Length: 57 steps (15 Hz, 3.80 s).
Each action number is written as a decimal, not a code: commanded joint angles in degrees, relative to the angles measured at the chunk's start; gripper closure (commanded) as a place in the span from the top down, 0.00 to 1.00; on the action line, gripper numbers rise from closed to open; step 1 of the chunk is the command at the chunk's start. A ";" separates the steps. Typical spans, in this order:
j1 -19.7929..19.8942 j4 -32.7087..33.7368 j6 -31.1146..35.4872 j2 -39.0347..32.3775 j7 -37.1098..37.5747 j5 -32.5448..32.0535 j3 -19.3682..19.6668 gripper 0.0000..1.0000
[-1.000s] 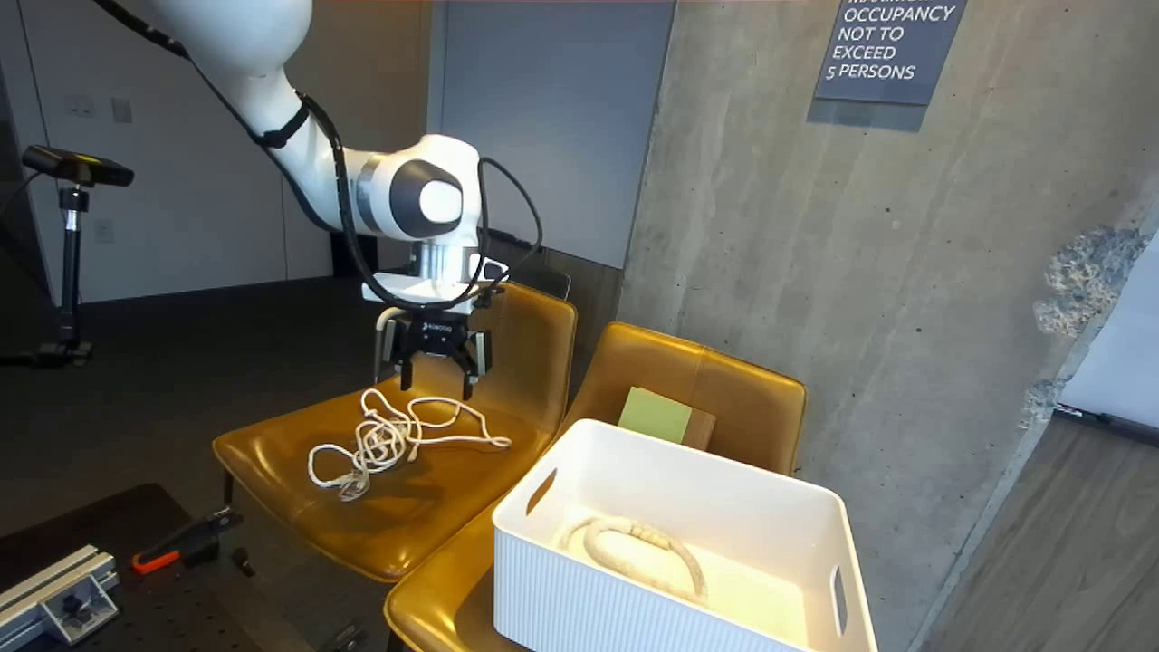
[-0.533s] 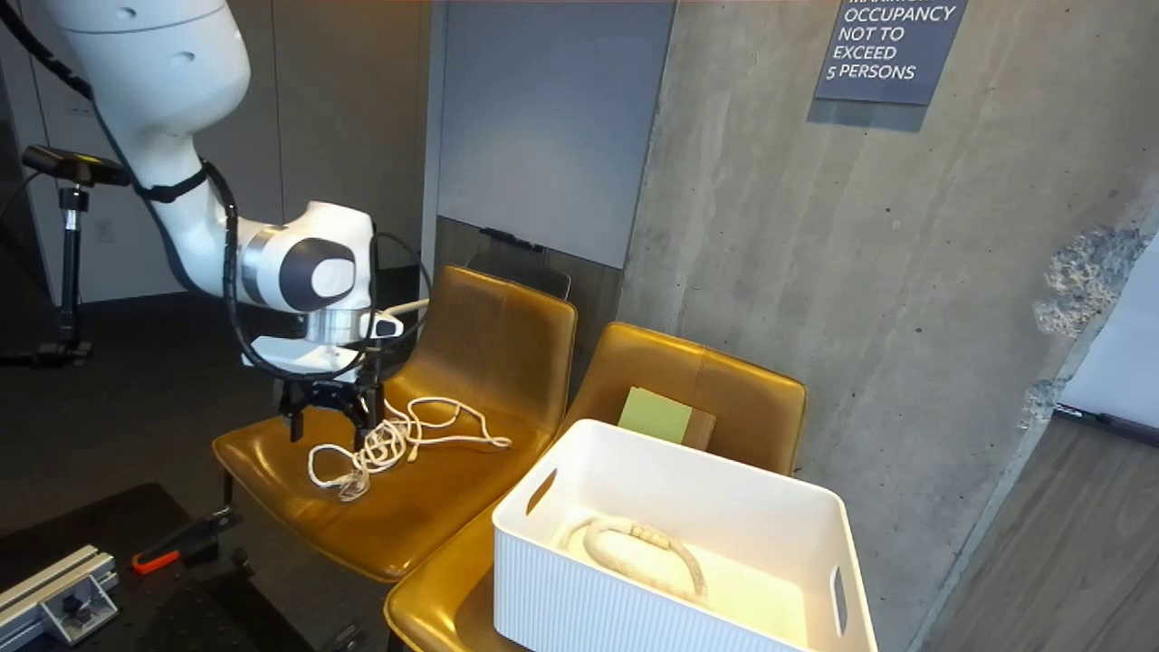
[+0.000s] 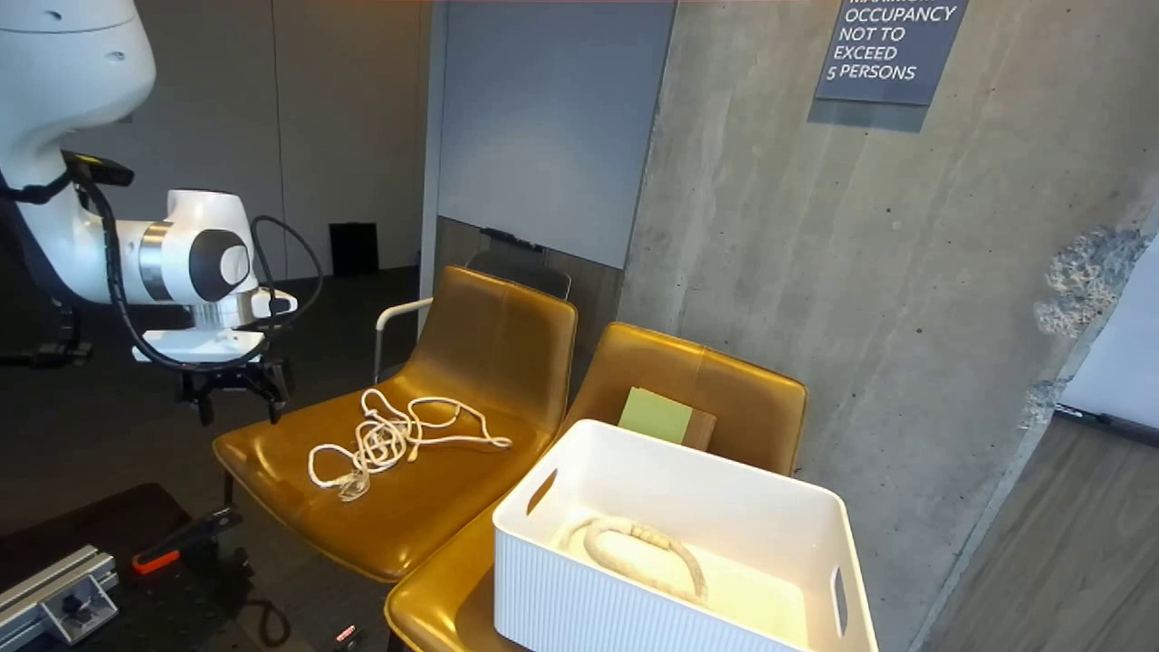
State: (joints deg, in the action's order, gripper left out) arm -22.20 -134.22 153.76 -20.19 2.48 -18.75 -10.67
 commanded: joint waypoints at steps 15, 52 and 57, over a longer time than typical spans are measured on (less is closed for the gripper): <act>-0.79 25.71 -8.65 -20.99 -2.60 -5.33 5.59 1.00; 1.27 34.65 -16.65 -24.48 -2.59 -1.62 6.35 1.00; 2.25 37.67 -18.23 -25.94 -2.57 -1.78 7.52 1.00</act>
State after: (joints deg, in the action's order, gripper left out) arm -20.36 -99.00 137.85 -45.01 0.14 -21.13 -3.44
